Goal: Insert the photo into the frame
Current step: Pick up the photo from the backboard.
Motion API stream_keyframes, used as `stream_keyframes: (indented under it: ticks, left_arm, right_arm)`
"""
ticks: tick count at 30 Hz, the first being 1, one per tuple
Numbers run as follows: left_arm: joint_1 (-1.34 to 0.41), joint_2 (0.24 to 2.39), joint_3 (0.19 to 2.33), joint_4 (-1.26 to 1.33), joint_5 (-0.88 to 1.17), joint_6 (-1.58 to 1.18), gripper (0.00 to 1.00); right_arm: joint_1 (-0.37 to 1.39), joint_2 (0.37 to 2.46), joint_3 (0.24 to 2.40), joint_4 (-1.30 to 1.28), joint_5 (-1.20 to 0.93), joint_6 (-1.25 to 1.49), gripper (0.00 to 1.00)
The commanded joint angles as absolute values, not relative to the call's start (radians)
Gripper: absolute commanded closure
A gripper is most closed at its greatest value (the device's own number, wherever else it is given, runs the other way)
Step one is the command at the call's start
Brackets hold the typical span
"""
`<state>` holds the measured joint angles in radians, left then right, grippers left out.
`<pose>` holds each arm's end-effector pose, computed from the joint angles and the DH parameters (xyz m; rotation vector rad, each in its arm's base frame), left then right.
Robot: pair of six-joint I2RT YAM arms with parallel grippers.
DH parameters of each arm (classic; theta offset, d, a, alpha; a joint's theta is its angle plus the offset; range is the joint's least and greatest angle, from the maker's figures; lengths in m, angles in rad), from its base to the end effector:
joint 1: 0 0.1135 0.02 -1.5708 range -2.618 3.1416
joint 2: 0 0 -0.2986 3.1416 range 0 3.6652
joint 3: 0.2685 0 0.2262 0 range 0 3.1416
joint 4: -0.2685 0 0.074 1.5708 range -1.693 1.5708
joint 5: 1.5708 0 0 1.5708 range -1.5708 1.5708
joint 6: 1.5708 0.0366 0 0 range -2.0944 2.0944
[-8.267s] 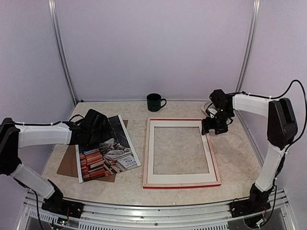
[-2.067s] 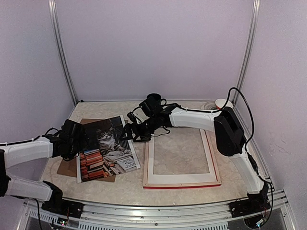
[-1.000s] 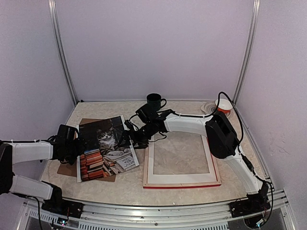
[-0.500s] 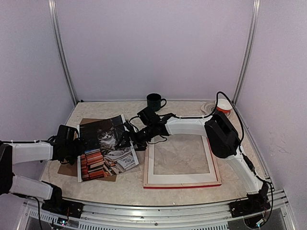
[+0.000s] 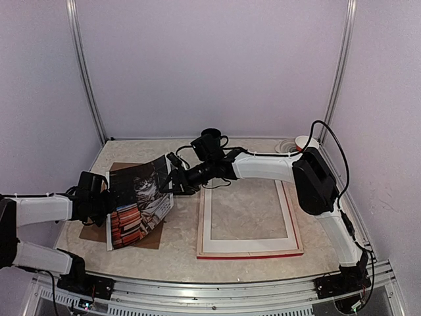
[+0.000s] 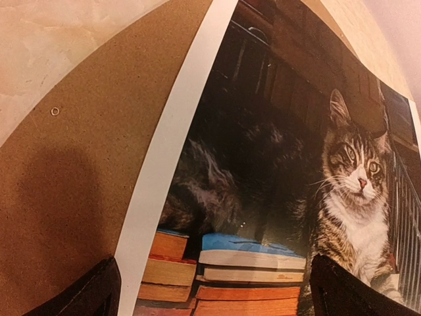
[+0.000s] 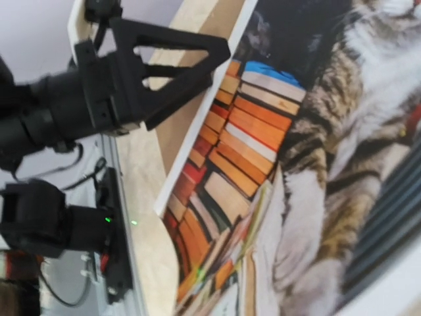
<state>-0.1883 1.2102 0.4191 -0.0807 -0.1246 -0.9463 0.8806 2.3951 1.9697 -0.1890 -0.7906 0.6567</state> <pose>0.1793 -0.0295 0.1955 -0.9641 2.2694 -0.3531 0.3264 0.4361 0.2234 -0.8064 2.3937 1.6301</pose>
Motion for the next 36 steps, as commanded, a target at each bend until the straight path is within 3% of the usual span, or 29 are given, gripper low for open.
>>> stream_keyframes:
  ticks: [1, 5, 12, 26, 36]
  left_arm:
    - [-0.186, 1.197, 0.403, -0.104, -0.083, -0.957, 0.01]
    - [-0.186, 1.186, 0.392, -0.104, -0.083, -0.960, 0.01]
    - [-0.185, 1.163, 0.391, -0.110, -0.081, -0.964, 0.01]
    - [-0.186, 1.102, 0.410, -0.146, -0.088, -0.961, 0.01]
    - [-0.185, 1.077, 0.429, -0.167, -0.102, -0.953, 0.01]
  right_arm:
    - [0.876, 2.394, 1.941, -0.170, -0.824, 0.679, 0.45]
    - [0.876, 2.398, 1.929, -0.162, -0.834, 0.695, 0.63]
    - [0.872, 2.388, 1.931, -0.168, -0.839, 0.690, 0.82]
    - [0.852, 2.339, 1.908, -0.176, -0.837, 0.665, 0.94]
    - [0.810, 2.259, 1.876, -0.248, -0.791, 0.632, 0.94]
